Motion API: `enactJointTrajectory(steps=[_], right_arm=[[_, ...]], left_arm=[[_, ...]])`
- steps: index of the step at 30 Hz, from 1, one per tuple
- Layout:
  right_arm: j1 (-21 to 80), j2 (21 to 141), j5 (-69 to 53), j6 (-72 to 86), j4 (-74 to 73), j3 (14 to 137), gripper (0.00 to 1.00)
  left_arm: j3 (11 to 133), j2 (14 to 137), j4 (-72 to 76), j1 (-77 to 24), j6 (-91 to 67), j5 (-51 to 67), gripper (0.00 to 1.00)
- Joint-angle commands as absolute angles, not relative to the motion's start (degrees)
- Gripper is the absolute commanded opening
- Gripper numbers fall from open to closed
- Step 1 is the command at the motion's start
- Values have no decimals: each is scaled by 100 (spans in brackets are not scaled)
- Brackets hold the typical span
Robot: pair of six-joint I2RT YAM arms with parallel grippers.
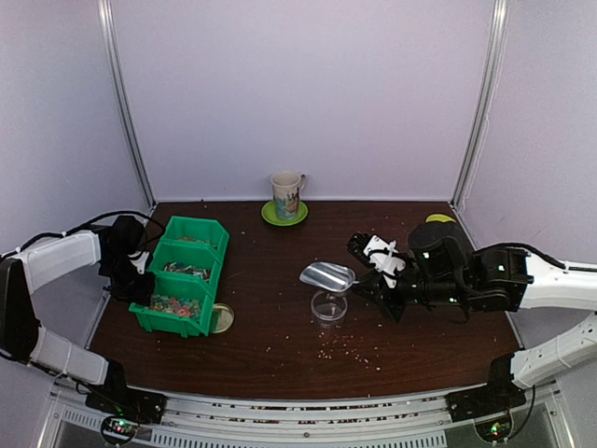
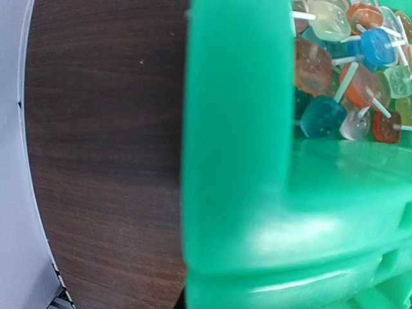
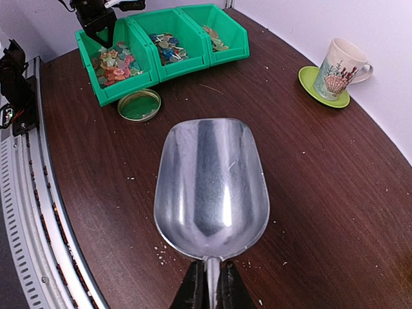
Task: Pack the candies
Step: Adjust the plate at the corner of the board.
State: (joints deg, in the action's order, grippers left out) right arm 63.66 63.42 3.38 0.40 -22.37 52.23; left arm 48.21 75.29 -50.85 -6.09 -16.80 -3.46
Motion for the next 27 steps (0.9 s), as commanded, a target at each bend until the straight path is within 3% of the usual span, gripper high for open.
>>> enactJointTrajectory(steps=[1,16,27], right_arm=[[6398,6212,296,88,-2009,5184,0],[6398,6231,417,71,-2061,5254,0],[6402,6428,434,1,-2037,5407,0]], left_arm=[[4857,7444,-4299,-320,-1629,-206,0],[4590,8347,-3841,-299,-1421,295,0],[4869,8771,-3799,-1498,-1436,154,0]])
